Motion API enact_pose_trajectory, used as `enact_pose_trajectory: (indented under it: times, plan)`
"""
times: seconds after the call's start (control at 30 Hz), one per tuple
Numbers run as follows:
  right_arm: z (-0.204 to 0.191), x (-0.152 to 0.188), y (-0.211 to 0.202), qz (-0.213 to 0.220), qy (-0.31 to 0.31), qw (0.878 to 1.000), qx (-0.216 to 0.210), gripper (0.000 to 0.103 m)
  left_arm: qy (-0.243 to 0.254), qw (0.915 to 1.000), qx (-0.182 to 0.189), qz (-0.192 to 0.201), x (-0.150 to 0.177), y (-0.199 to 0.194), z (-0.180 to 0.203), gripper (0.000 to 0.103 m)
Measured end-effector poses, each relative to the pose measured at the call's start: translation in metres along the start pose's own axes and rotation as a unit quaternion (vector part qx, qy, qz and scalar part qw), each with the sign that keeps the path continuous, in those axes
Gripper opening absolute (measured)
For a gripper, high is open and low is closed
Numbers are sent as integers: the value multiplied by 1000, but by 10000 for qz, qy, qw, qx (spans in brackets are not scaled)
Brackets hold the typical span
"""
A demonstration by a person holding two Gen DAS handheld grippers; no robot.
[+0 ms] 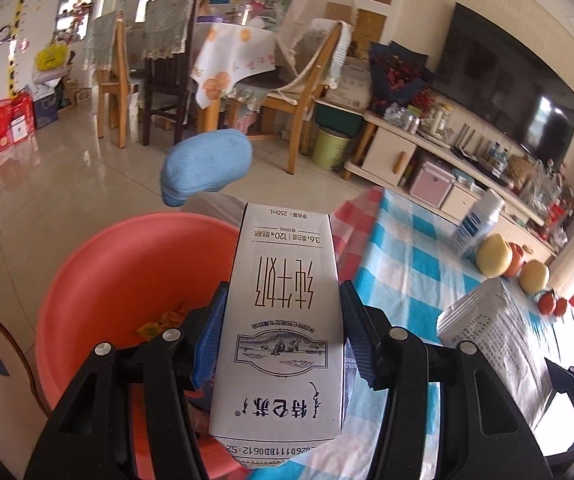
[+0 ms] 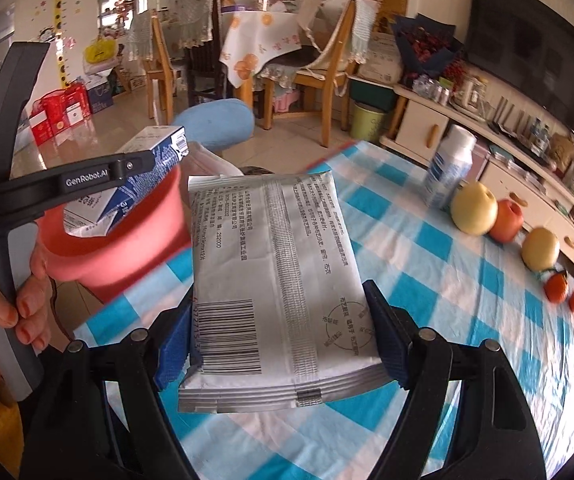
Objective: Collect trash
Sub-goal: 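Carry milk carton and paper packet in both grippers over pink bucket, then open both grippers to drop milk carton and paper packet into bucket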
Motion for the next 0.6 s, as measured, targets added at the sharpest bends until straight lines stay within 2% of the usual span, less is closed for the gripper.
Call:
enact_pose_trajectory:
  times: [0.27, 0.5, 0.6]
  plan:
    - [-54, -45, 40, -170, -651, 9973, -290, 78, -808, 9962, -310, -121, -10, 16, -59, 56]
    - [-95, -74, 82, -343, -1239, 9908, -417, 78, -1619, 9850, -516, -284, -8, 30, -110, 56]
    - [-108, -77, 102, -493, -1488, 9864, -489, 79, -1794, 9814, -603, -331, -6, 35, -120, 56]
Point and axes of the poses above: each gripper's, at about its wrist camera, not at the fingertips, and y roughly the way its jaws point, z to its right, x to its underside, the point moved 4 cm from there along y, roughly the way its jaws point, and after that the axes turned 11 degrees about -x, right-handed, at the moved point
